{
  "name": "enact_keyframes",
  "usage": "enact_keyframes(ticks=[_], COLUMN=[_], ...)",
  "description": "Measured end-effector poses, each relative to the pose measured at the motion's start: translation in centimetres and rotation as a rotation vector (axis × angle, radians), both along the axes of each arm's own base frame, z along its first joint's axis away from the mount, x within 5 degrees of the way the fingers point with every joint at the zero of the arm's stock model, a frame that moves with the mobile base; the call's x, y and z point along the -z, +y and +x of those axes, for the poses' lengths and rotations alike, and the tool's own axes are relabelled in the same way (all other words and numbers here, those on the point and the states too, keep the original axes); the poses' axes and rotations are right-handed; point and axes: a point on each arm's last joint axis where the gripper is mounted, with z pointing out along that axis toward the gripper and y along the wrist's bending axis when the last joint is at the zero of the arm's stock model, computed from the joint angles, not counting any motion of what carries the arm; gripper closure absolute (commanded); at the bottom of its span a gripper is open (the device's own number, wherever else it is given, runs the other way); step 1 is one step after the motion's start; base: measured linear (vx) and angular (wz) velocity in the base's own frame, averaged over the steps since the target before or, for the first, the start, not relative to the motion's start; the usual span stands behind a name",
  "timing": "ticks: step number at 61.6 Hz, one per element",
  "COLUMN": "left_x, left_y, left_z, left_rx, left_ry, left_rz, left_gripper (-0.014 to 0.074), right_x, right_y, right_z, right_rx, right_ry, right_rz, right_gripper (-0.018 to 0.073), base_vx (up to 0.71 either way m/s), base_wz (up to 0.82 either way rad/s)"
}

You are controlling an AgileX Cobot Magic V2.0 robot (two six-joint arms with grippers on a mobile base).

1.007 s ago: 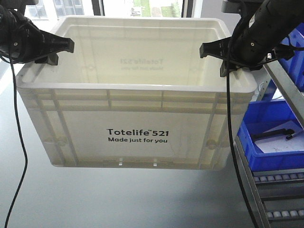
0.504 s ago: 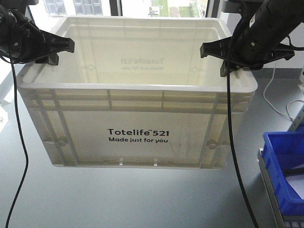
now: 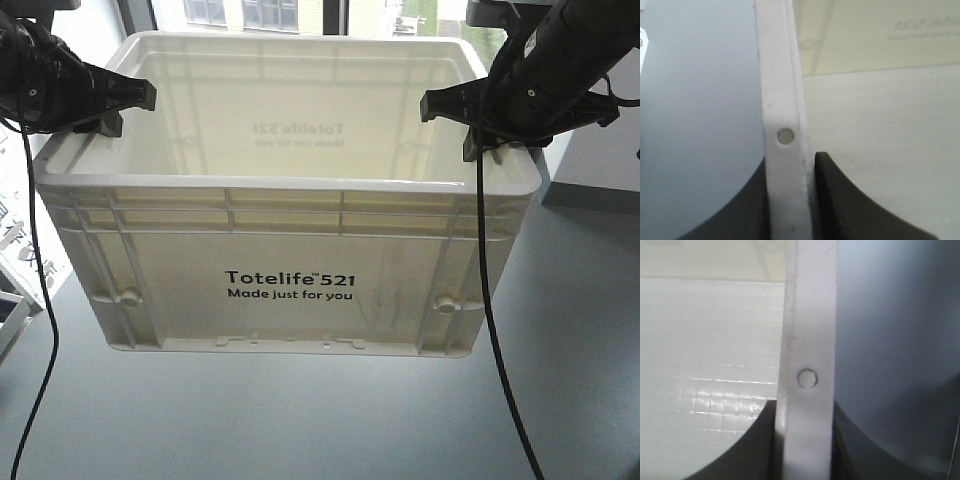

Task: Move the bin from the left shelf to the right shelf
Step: 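Carry the crate in both grippers while the base drives across, then keep holding the crate as the base turns to face the other shelf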

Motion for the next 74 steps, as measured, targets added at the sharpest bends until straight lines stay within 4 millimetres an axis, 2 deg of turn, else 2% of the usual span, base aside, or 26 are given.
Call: enact_keyframes(ticks=[74], left_x=[0.00], left_y=[0.00], left_z=[0.00], left_rx=[0.000], left_ry=[0.000], left_rz=[0.000], left_gripper=[0.0485], right_x=[0.00], right_y=[0.01], right_z=[0.01], right_rx=[0.000], right_ry=[-0.001], right_rz=[0.001], right_gripper=[0.0513], base_vx=[0.14], base_wz=[0.46])
